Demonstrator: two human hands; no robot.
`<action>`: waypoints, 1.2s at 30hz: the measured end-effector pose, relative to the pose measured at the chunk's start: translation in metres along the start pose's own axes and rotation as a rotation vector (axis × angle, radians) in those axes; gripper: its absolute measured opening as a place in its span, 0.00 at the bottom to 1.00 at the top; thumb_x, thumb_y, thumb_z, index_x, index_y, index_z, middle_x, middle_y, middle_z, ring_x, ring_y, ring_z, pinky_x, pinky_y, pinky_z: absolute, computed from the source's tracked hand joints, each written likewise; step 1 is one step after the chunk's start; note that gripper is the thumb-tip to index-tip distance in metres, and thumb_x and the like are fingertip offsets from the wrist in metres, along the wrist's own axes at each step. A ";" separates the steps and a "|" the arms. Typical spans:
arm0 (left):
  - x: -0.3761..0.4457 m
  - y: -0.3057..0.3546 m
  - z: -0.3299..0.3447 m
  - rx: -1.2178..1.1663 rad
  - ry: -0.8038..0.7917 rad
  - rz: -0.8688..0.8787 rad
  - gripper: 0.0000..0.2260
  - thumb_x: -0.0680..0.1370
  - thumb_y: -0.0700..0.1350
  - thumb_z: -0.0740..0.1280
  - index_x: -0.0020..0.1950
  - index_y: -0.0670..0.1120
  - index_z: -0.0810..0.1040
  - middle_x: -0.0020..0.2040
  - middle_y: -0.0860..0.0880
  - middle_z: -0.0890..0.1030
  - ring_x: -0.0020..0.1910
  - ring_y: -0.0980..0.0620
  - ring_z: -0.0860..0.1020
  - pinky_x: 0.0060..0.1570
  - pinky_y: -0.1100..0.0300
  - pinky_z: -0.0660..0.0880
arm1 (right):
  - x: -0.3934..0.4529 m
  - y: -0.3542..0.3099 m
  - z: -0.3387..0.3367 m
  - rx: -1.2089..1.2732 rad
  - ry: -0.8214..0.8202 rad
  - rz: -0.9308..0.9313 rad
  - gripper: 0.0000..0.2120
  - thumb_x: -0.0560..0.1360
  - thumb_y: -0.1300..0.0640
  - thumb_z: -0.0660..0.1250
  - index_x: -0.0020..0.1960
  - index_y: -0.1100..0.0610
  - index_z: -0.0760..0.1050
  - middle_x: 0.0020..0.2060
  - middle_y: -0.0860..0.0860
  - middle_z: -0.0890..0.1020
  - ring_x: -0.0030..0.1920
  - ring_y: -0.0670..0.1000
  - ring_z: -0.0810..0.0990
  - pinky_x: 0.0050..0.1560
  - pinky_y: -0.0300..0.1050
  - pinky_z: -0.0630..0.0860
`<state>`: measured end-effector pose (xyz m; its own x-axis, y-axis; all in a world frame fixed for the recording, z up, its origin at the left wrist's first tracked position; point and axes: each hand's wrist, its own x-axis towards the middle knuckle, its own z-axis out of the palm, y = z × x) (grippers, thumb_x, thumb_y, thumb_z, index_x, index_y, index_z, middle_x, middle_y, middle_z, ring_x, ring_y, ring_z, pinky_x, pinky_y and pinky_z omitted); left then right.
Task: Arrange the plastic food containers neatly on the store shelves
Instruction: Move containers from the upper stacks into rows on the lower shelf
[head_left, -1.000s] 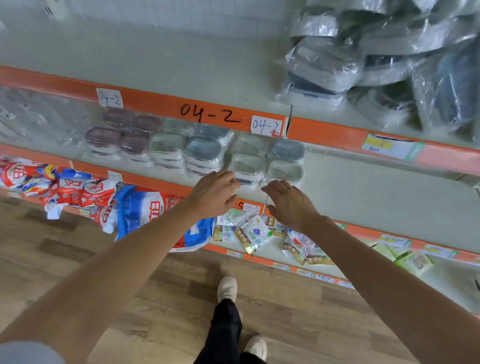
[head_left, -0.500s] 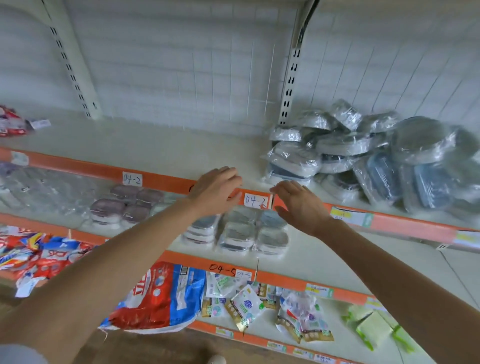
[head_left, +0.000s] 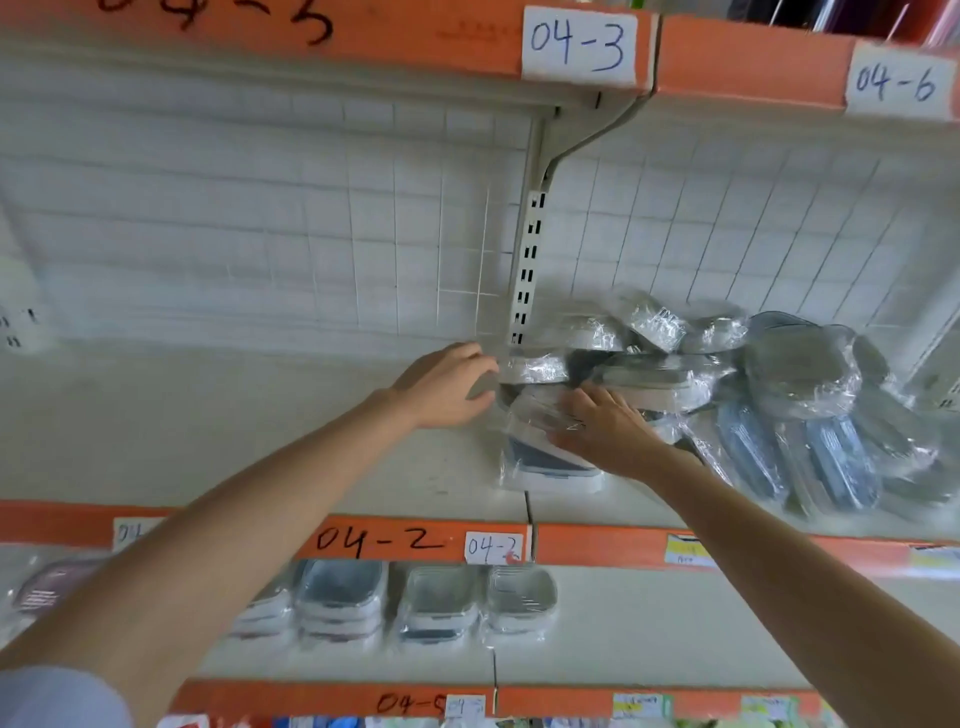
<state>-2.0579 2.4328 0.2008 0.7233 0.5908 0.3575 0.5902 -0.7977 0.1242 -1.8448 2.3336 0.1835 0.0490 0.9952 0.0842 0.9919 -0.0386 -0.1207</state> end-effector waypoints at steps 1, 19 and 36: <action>0.010 -0.005 0.002 0.004 -0.004 0.014 0.19 0.79 0.51 0.63 0.67 0.46 0.71 0.60 0.49 0.73 0.59 0.51 0.72 0.55 0.56 0.71 | 0.002 0.002 0.001 0.016 -0.009 0.000 0.25 0.75 0.40 0.63 0.64 0.55 0.66 0.65 0.55 0.68 0.67 0.58 0.65 0.68 0.54 0.62; 0.046 -0.058 0.021 0.303 0.009 0.119 0.18 0.73 0.52 0.68 0.56 0.42 0.71 0.54 0.46 0.74 0.46 0.43 0.76 0.43 0.57 0.67 | 0.024 -0.010 0.002 -0.043 -0.020 0.004 0.32 0.68 0.35 0.68 0.63 0.52 0.63 0.58 0.54 0.69 0.59 0.54 0.67 0.61 0.48 0.67; -0.010 -0.068 0.029 0.499 -0.185 0.125 0.21 0.71 0.59 0.65 0.56 0.46 0.72 0.54 0.48 0.74 0.54 0.47 0.74 0.56 0.57 0.62 | 0.035 -0.027 0.014 -0.030 0.039 0.007 0.32 0.69 0.39 0.66 0.63 0.56 0.60 0.63 0.55 0.67 0.64 0.56 0.66 0.66 0.54 0.62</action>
<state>-2.0946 2.4849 0.1618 0.8232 0.5426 0.1673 0.5617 -0.7352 -0.3794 -1.8714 2.3705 0.1760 0.0601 0.9907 0.1218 0.9946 -0.0491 -0.0917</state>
